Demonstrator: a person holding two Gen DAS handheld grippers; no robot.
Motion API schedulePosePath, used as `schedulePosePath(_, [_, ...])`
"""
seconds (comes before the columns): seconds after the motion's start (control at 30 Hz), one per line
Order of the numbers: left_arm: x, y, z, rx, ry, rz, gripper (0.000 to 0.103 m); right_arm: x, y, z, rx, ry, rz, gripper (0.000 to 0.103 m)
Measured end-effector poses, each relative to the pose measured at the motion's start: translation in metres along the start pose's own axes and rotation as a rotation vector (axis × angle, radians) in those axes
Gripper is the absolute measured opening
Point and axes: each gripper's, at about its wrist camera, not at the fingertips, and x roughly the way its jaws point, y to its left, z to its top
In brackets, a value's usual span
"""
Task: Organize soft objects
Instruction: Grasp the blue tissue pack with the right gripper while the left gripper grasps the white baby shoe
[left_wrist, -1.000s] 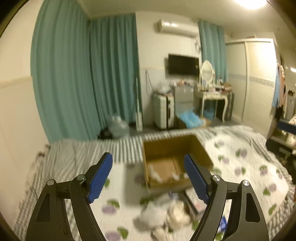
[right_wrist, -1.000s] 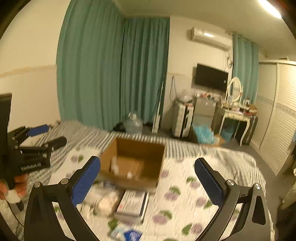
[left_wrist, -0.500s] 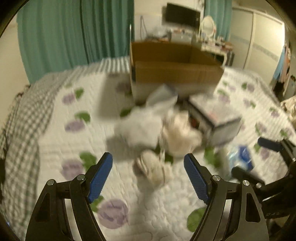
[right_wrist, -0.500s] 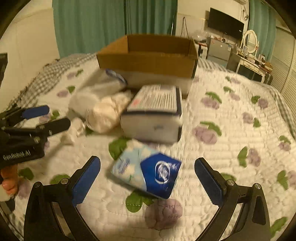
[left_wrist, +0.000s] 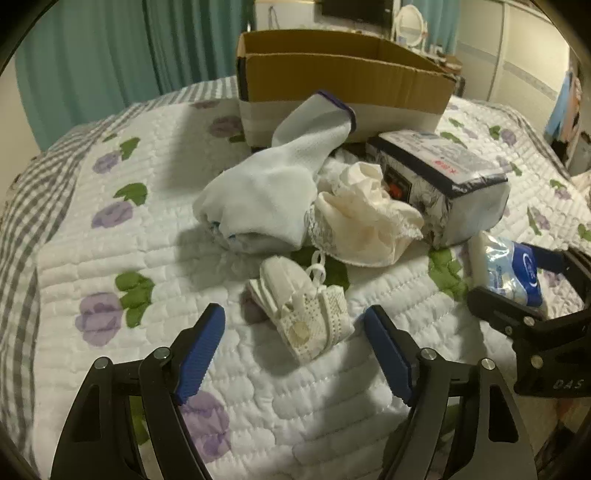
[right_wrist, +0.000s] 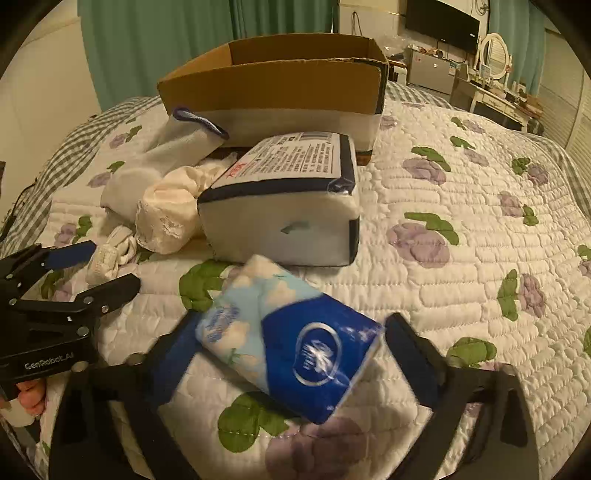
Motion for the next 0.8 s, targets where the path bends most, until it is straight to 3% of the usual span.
schedulePosePath(0.03, [0.001,0.001,0.001,-0.001,-0.004,-0.008,0.077,0.000,0.000,0.000,0.002,0.001,0.003,0.087])
schedulePosePath(0.13, [0.005,0.004,0.005,-0.011,-0.013,-0.019,0.054,0.000,0.000,0.001,-0.002,0.001,0.008,0.087])
schedulePosePath(0.3, [0.008,0.001,0.007,0.006,-0.020,-0.045,0.042,-0.001,0.000,0.003,-0.004,-0.009,0.017,0.086])
schedulePosePath(0.33, [0.008,0.000,0.007,0.013,-0.024,-0.055,0.035,-0.002,-0.001,0.003,-0.004,-0.012,0.019,0.086])
schedulePosePath(0.8, [-0.035,-0.005,-0.002,0.016,-0.095,-0.056,0.029,-0.059,0.001,-0.004,0.001,-0.141,-0.003,0.086])
